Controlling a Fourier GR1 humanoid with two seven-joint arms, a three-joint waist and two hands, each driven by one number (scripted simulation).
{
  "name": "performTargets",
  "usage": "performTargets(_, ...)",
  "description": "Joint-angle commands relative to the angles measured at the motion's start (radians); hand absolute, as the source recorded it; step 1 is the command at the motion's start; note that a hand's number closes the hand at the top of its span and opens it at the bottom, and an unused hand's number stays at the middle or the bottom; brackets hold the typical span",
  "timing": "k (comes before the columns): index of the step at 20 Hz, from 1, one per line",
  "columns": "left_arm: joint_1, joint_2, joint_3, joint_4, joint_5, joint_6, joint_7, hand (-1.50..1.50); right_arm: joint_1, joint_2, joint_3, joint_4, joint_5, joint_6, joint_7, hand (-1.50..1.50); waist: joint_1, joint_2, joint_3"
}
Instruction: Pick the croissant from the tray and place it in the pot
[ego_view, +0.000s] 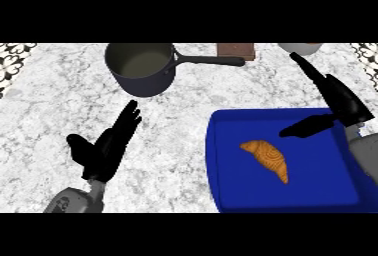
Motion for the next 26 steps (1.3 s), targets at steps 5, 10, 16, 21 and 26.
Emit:
performTargets(5,0.038,0.048,-0.016,-0.077,0.054,-0.077,0.118,0.0,-0.066,-0.021,0.218,0.108,0.355,-0.014,-0.052,-1.5,-0.006,-0.015,0.008)
performTargets(10,0.065,0.061,0.022,-0.116,0.089,-0.095,0.156,0.0,-0.04,-0.102,0.233,-0.204,0.376,0.144,0.161,-1.5,-0.043,-0.025,0.007)
performTargets(16,0.114,0.084,0.064,-0.091,0.094,-0.156,0.095,0.0,-0.098,-0.11,0.17,-0.435,0.227,0.441,0.462,-1.5,-0.04,-0.023,0.006)
performTargets(21,0.103,0.044,0.041,-0.107,0.049,-0.124,0.102,0.0,-0.081,-0.071,0.138,-0.607,0.121,0.57,0.772,-1.5,-0.045,-0.023,0.007)
performTargets(26,0.102,0.013,0.043,-0.08,0.025,-0.145,0.106,0.0,-0.064,0.078,0.146,-0.606,0.126,0.578,0.933,-1.5,-0.033,-0.017,0.008)
